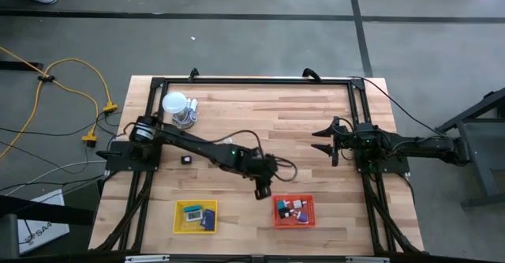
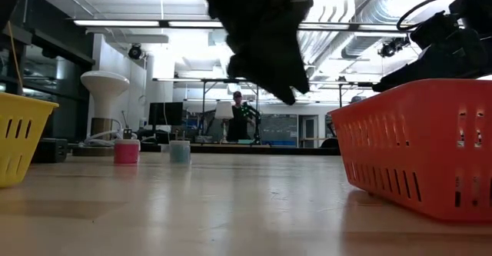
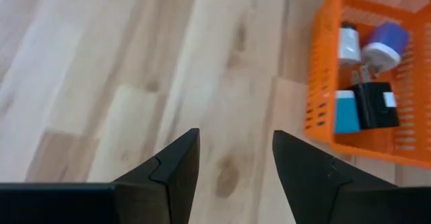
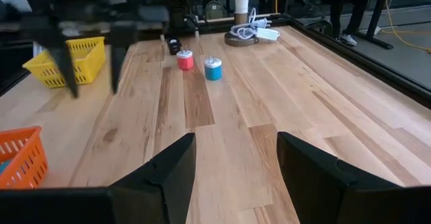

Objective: Pick & Place Office items
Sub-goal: Put the pink charger adapter into the orange bin

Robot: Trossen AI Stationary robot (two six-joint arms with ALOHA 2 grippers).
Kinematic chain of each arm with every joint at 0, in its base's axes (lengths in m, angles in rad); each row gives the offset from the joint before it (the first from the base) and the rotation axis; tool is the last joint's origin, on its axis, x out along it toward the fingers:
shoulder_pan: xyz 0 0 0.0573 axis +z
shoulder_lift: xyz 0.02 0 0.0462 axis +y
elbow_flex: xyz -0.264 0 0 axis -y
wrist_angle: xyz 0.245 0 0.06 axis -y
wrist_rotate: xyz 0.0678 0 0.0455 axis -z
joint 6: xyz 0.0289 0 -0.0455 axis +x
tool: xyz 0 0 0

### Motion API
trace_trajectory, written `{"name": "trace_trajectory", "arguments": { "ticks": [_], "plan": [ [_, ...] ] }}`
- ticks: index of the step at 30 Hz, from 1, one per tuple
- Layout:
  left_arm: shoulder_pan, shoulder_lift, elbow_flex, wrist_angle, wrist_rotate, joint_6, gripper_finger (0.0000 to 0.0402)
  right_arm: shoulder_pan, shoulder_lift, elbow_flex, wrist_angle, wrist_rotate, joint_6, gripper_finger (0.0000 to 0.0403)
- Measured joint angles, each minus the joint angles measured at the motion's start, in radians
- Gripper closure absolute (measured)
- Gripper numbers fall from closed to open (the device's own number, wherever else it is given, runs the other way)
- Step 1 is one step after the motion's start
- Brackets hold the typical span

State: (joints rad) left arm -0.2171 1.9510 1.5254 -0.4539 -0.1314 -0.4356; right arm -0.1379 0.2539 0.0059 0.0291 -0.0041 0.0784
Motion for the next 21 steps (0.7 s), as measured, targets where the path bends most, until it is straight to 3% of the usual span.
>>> {"name": "trace_trajectory", "arguments": {
  "ticks": [10, 21],
  "plan": [
    [0.024, -0.238, -0.382, 0.235, -0.045, -0.131, 0.0221, 0.000, 0.000, 0.000, -0.001, 0.000, 0.000, 0.0208],
    [0.017, -0.425, -0.622, 0.224, -0.130, -0.274, 0.0221, 0.000, 0.006, 0.000, -0.001, 0.001, 0.000, 0.0208]
  ]
}}
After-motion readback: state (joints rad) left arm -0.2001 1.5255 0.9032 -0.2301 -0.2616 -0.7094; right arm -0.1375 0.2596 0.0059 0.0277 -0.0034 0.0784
